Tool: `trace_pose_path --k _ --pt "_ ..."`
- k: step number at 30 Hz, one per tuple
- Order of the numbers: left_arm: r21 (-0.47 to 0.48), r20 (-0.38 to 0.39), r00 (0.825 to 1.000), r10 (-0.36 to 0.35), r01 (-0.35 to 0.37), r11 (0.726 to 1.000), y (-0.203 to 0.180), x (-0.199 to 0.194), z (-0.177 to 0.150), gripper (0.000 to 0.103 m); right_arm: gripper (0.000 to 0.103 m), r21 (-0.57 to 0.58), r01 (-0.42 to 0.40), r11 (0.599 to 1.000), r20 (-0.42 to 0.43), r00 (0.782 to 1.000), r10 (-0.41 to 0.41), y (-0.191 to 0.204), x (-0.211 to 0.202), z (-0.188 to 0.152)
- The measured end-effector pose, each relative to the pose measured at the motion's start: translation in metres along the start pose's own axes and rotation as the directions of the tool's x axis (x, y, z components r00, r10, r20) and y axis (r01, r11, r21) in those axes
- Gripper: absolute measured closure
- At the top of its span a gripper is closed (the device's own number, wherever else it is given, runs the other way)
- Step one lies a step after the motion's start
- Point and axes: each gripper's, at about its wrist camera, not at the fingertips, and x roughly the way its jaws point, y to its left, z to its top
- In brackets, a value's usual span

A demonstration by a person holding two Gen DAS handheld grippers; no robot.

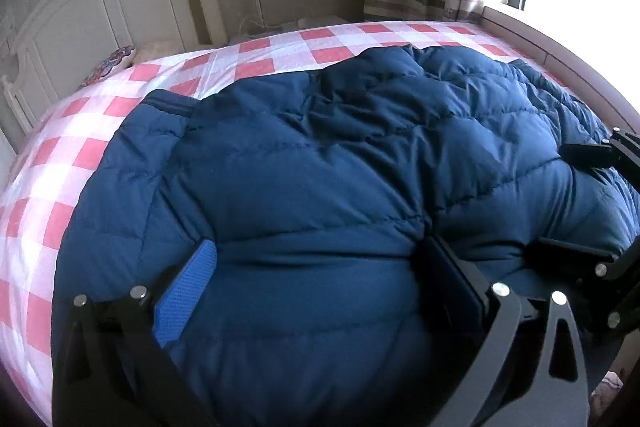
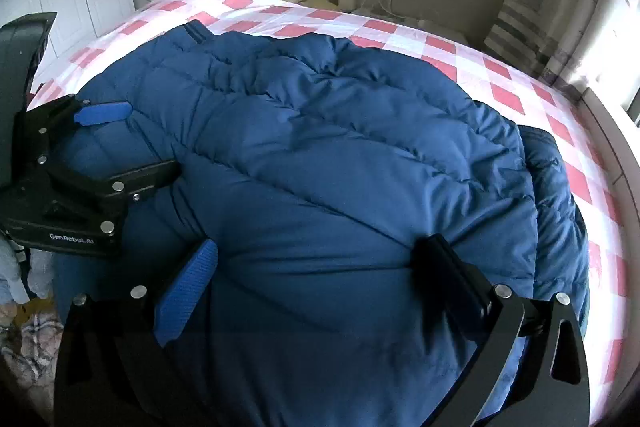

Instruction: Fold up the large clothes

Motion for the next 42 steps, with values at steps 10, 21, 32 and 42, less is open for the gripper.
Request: trace_pose_path --k 10,21,32,42 --pt "0.003 0.016 1.0 -0.007 0.006 1.0 -0.006 -0.049 -0.02 0.002 0.005 -0.07 -0.004 0.998 0.08 0.997 0.01 0.021 -0.06 -0.035" --pt "0.055 0.032 0.999 0.013 -0.015 0.998 -0.019 -0.042 -0.055 0.002 0.004 -0.057 0.001 0.998 0.146 0.989 0.007 0.014 -0.051 -0.08" --pt "0.049 0.052 0.999 0.017 -0.02 0.999 -0.019 -0.043 -0.059 0.002 0.004 -0.055 -0.001 0.998 0.189 0.982 0.012 0.014 -0.054 -0.087" --pt "-0.076 0.113 0.988 0.102 -0.094 0.993 0.032 -0.086 -0.055 0.004 0.005 0.033 0.102 0.994 0.192 0.976 -0.107 -0.019 -0.093 -0.083"
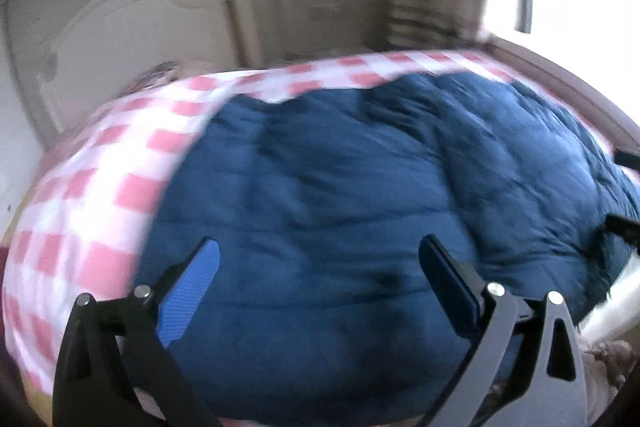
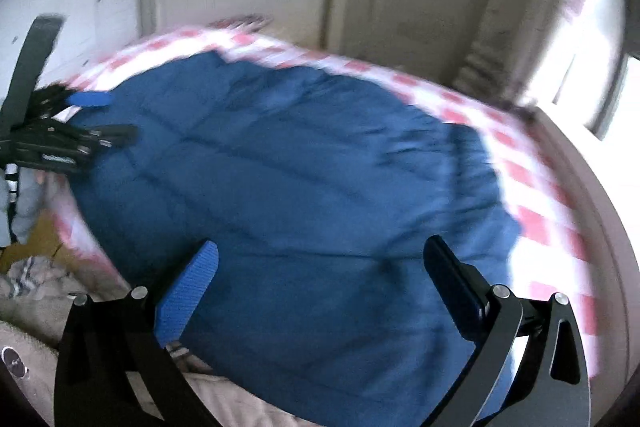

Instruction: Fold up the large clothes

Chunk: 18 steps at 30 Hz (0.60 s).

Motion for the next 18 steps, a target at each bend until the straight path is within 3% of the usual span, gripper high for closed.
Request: trace_pose_path --k 2,4,6,10,18 --pt "-0.068 -0.041 0.999 0.015 -0.017 0.998 0.028 0.005 -0.004 0.004 0.005 0.065 0.031 0.997 -0.027 0.999 -0.029 -0.022 0.004 -0.007" --pt "-0.109 -0.101 0.995 0.027 -0.038 0.993 0.049 0.019 -0.018 0.003 0.005 0.165 -0.044 0.985 -0.042 0.998 0.051 -0.045 0.015 -0.023" --pt "-0.088 -0.068 0.998 0.009 -0.015 0.996 0.051 0.02 -0.029 0.003 0.004 0.228 -0.122 0.966 -0.001 0.992 0.125 -0.055 0.023 -0.035" --pt "-0.057 -0.068 0.995 0.068 -0.072 0.996 0.041 0.023 -0.029 0.002 0.004 0.228 -0.116 0.967 0.003 0.993 0.119 -0.051 0.029 -0.035" --pt "-0.058 -0.06 0.996 0.069 -0.072 0.996 0.04 0.026 -0.03 0.002 0.004 0.238 -0.135 0.962 0.021 0.991 0.134 -0.055 0.027 -0.04"
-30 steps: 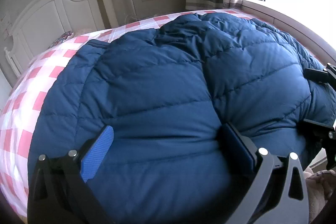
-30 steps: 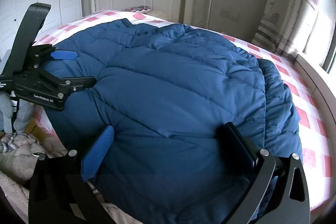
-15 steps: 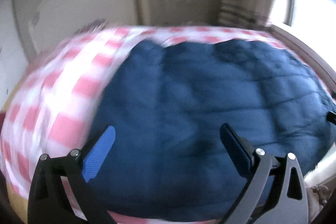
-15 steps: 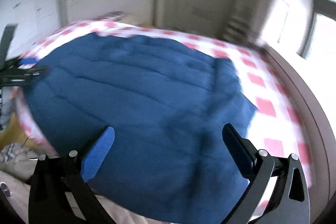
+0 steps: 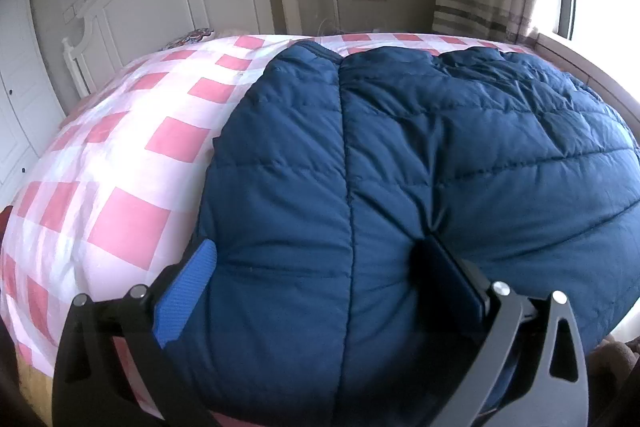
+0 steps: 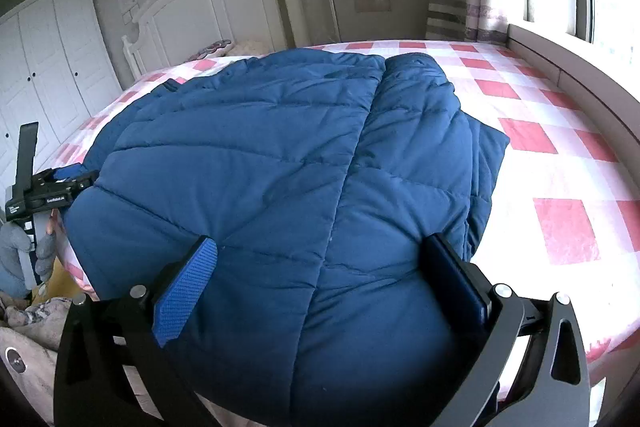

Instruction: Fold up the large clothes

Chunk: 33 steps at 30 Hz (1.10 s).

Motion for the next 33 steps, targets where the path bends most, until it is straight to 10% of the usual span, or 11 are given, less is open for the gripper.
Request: trace_pose_path --k 17,27,33 --pt "0.002 0.009 1.0 -0.002 0.002 1.0 0.002 0.001 -0.001 0.002 0.005 0.191 0.014 0.982 0.075 0.997 -0.029 -0.026 -0.068 -0.022" --pt "0.001 0.014 1.0 0.004 -0.004 1.0 0.001 0.0 -0.001 0.002 0.005 0.517 -0.362 0.776 0.181 0.932 0.315 -0.069 -0.077 -0.107" --pt "0.002 0.013 1.0 0.007 -0.007 1.0 0.0 -0.001 -0.001 0.002 0.007 0.463 -0.406 0.788 0.189 0.914 0.36 -0.046 -0.06 -0.088"
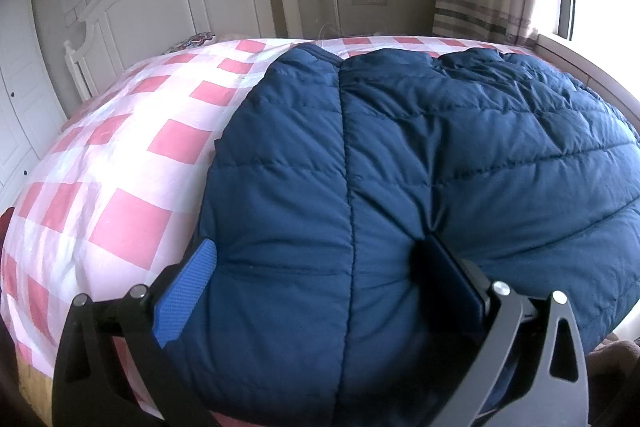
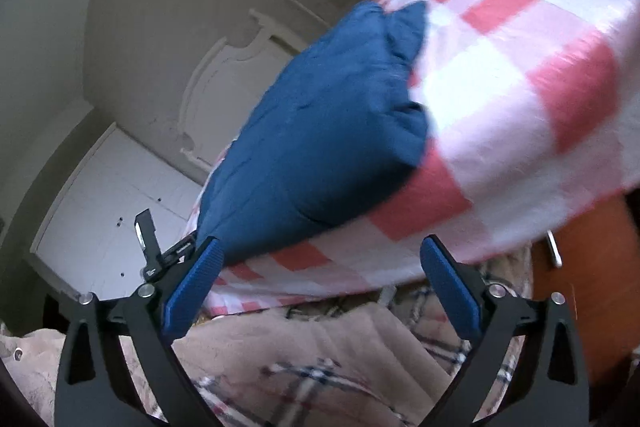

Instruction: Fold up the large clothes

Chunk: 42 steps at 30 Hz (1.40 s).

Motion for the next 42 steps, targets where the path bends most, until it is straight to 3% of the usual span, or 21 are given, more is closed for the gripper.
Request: trace_pose_path --k 6,13,15,16,18,19,20,21,22,24,28,30,31,32,33,34,35,36,37,40,42 --pt "-0.001 0.002 1.0 -0.001 0.001 1.0 0.001 0.0 0.0 0.002 0.007 -0.056 0.036 0.998 0.054 0.998 -0.033 0.017 0.01 0.016" --pt "-0.009 -0.008 1.0 -0.001 0.001 1.0 0.001 -0.001 0.003 0.002 0.007 0.03 0.059 0.998 0.072 0.996 -0.061 0.017 0.034 0.046" --pt "-0.016 -0.036 0.999 0.01 -0.011 1.0 -0.002 -0.005 0.01 0.003 0.007 0.063 0.098 0.993 0.074 0.992 -0.103 0.019 0.045 0.057" --pt "-0.02 -0.039 0.999 0.001 -0.001 1.0 -0.004 -0.011 0.016 0.008 0.007 0.093 0.136 0.986 0.079 0.987 -0.143 0.02 0.049 0.063" --pt "-0.026 -0.006 0.999 -0.035 0.035 0.999 -0.012 -0.026 0.027 0.009 0.006 0.144 0.204 0.968 0.107 0.97 -0.22 0.026 0.054 0.068" --pt "-0.015 0.025 0.998 -0.05 0.05 0.999 -0.02 -0.036 0.037 0.009 0.013 0.112 0.183 0.977 0.129 0.972 -0.197 0.034 0.056 0.07" --pt "0.002 0.044 0.997 -0.061 0.061 0.998 -0.028 -0.043 0.044 0.009 0.032 0.064 0.187 0.98 0.158 0.968 -0.195 0.041 0.055 0.072" --pt "0.023 0.056 0.996 -0.076 0.075 0.997 -0.038 -0.047 0.052 0.009 0.056 0.02 0.241 0.97 0.183 0.953 -0.241 0.048 0.054 0.072" --pt "0.049 0.051 0.993 -0.103 0.101 0.994 -0.053 -0.048 0.063 0.009 0.061 -0.006 0.267 0.964 0.202 0.944 -0.26 0.053 0.052 0.073" --pt "0.075 0.002 0.987 -0.159 0.158 0.985 -0.076 -0.039 0.077 0.009 0.065 -0.03 0.245 0.969 0.232 0.945 -0.232 0.061 0.045 0.074" --pt "0.122 -0.028 0.993 -0.116 0.119 0.985 -0.118 -0.014 0.097 0.009 0.065 -0.106 0.261 0.959 0.254 0.94 -0.228 0.081 0.039 0.073" --pt "0.185 -0.09 0.994 -0.056 0.071 0.98 -0.138 0.004 0.092 0.009 0.065 -0.128 0.252 0.959 0.267 0.94 -0.212 0.089 0.035 0.075" --pt "0.286 -0.112 0.994 0.012 0.021 0.958 -0.156 0.016 0.08 0.008 0.065 -0.139 0.244 0.96 0.274 0.941 -0.199 0.092 0.033 0.074" --pt "0.333 -0.057 0.997 0.051 -0.029 0.943 -0.162 0.015 0.072 0.008 0.065 -0.158 0.235 0.959 0.28 0.942 -0.185 0.099 0.031 0.076" --pt "0.331 -0.055 0.997 0.055 -0.034 0.943 -0.162 0.013 0.07 0.008 0.065 -0.197 0.241 0.95 0.294 0.939 -0.177 0.115 0.029 0.078" --pt "0.292 -0.091 0.996 0.005 0.021 0.956 -0.151 0.007 0.071 0.011 0.065 -0.235 0.25 0.939 0.307 0.936 -0.173 0.13 0.035 0.081" --pt "0.225 -0.107 0.989 -0.103 0.125 0.966 -0.135 -0.004 0.076 0.016 0.065 -0.291 0.257 0.921 0.319 0.934 -0.16 0.15 0.036 0.082" --pt "0.149 -0.067 0.975 -0.212 0.22 0.964 -0.111 -0.021 0.08 0.016 0.065 -0.339 0.26 0.904 0.322 0.935 -0.149 0.167 0.041 0.082" --pt "0.093 -0.012 0.972 -0.234 0.234 0.968 -0.087 -0.037 0.084 0.016 0.065 -0.413 0.268 0.871 0.323 0.937 -0.135 0.193 0.047 0.079" --pt "-0.077 0.149 0.969 -0.2 0.213 0.974 0.001 -0.077 0.099 0.016 0.065 -0.587 0.256 0.768 0.293 0.952 -0.093 0.259 0.077 0.066" --pt "-0.176 0.204 0.971 -0.127 0.164 0.971 0.056 -0.097 0.105 0.016 0.065 -0.727 0.241 0.643 0.247 0.965 -0.082 0.313 0.114 0.043"
